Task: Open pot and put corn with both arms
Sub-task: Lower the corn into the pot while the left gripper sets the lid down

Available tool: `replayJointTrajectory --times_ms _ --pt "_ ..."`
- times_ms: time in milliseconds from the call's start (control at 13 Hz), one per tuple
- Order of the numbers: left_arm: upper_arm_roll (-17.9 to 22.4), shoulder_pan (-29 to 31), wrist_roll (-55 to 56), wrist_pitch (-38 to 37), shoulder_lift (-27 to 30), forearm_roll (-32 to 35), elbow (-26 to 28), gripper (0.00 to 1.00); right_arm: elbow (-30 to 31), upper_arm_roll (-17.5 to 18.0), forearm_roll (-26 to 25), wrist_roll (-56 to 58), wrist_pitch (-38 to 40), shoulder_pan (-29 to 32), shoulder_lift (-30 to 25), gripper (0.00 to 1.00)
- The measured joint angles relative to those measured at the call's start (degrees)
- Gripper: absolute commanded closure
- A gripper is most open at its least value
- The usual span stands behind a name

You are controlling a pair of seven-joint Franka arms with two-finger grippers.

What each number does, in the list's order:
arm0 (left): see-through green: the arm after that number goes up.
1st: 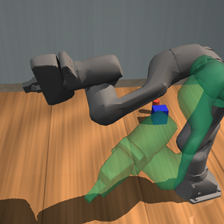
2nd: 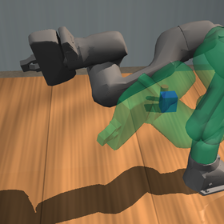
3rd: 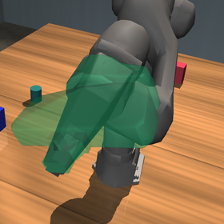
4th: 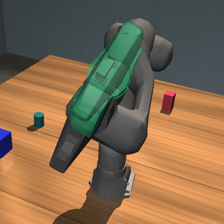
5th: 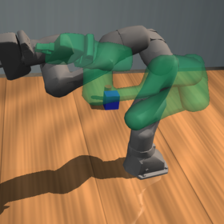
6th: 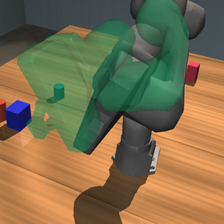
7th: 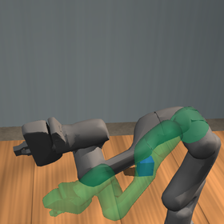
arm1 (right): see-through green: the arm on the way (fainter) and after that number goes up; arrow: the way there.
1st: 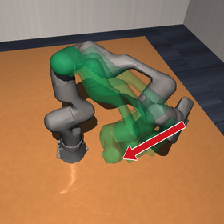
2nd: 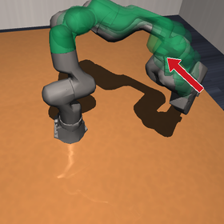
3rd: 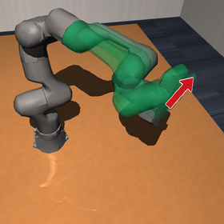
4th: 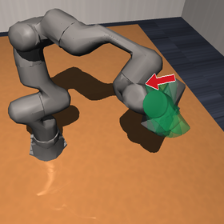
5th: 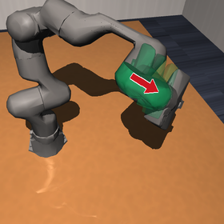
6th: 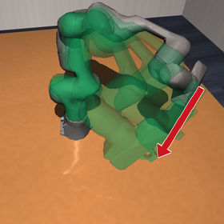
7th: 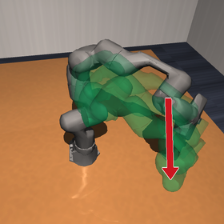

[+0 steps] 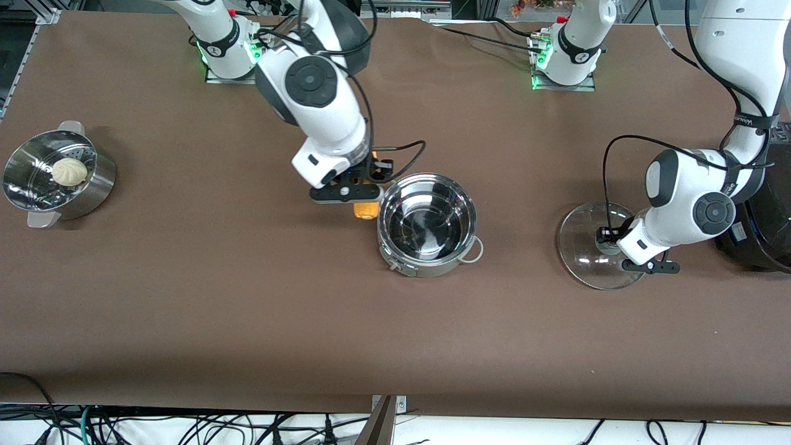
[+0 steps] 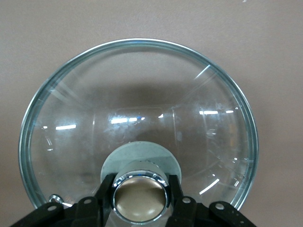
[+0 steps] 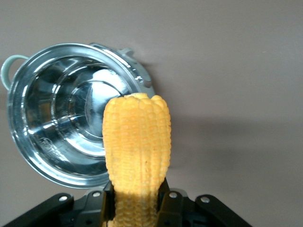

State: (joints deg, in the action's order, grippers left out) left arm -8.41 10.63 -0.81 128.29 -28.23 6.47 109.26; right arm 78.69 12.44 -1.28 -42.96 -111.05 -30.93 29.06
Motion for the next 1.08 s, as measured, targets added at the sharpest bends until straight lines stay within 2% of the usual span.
replayJointTrajectory --times_ms 154,231,308,385,462,692,1077 --pt "0.0 0.4 0.0 1.3 -1.1 0.0 0.0 0.96 -3.4 0.0 -1.2 -2.8 0.0 -2.1 3.1 1.00" --pt "0.0 0.4 -0.1 1.5 -1.5 0.0 0.0 0.88 -5.4 -0.1 -1.4 -3.9 -0.1 -3.0 4.8 1.00" --pt "-0.1 0.5 -0.3 1.5 -1.5 0.0 0.0 0.61 -7.3 -0.2 -1.6 -4.9 -0.1 -3.8 6.4 1.00" --pt "-0.1 0.6 -0.4 1.6 -1.5 0.0 0.0 0.03 -8.9 -0.3 -1.9 -5.8 -0.1 -4.5 7.6 1.00" --pt "-0.1 0.6 -0.4 1.6 -1.5 0.0 -0.1 0.00 -10.3 -0.3 -2.5 -6.4 -0.1 -5.0 8.8 1.00" --pt "-0.3 0.6 -0.4 1.9 -1.5 0.0 -0.3 0.00 -12.7 -0.5 -3.1 -6.7 -1.2 -5.9 11.3 1.00" --pt "-0.9 0.6 -0.4 0.3 0.3 0.0 -1.7 0.00 -13.2 -1.8 -3.1 -6.8 -6.7 -6.5 14.2 1.00"
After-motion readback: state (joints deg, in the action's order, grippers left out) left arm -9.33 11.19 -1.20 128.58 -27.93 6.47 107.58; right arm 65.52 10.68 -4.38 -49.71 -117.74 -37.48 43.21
